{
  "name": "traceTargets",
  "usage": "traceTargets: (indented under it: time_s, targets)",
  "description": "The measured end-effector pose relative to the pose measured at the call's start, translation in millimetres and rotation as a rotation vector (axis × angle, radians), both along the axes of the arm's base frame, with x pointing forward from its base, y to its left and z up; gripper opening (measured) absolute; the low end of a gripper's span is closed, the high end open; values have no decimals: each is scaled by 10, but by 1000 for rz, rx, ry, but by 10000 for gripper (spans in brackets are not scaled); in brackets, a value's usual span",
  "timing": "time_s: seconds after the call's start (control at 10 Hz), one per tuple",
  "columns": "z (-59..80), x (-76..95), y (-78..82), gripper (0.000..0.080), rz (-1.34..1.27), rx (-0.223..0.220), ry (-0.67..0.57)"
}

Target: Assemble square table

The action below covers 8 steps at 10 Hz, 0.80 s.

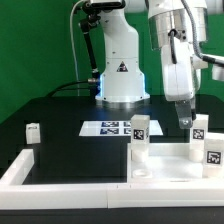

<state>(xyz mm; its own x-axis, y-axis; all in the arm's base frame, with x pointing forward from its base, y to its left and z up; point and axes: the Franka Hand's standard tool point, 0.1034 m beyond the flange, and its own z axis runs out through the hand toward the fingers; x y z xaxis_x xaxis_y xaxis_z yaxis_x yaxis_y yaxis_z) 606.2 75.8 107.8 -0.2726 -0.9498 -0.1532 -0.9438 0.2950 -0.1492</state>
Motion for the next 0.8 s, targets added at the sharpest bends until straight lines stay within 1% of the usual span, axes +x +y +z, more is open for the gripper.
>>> traceTargets:
  time_s: [0.8]
  targets:
    - [-11, -10, -16, 648, 16, -4, -1]
